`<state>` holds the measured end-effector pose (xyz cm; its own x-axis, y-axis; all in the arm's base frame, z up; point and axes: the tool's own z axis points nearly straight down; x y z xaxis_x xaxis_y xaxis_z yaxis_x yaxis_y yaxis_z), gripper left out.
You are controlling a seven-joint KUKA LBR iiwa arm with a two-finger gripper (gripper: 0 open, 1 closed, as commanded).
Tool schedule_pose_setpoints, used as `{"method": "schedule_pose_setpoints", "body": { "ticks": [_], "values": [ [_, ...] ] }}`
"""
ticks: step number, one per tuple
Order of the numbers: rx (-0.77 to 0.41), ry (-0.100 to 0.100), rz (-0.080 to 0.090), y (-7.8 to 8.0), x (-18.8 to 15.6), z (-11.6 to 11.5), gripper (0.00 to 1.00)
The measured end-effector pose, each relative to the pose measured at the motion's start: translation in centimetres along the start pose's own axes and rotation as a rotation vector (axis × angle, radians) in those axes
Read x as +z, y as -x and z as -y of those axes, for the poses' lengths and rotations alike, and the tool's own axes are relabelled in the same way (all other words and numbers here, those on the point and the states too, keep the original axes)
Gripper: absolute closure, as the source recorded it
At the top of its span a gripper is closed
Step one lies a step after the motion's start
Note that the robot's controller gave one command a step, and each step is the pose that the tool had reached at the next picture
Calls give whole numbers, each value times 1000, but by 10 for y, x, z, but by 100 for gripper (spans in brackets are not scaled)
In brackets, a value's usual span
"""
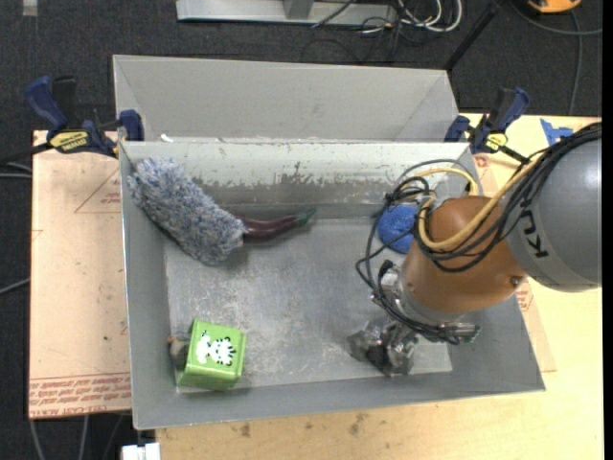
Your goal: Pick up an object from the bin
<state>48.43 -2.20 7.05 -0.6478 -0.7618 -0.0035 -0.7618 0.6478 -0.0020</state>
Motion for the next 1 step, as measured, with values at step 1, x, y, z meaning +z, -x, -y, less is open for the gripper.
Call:
{"method": "schedule_pose_setpoints", "body": {
  "ticks": [1],
  "values": [
    [0, 0, 0, 0, 0, 0, 100]
  ]
}}
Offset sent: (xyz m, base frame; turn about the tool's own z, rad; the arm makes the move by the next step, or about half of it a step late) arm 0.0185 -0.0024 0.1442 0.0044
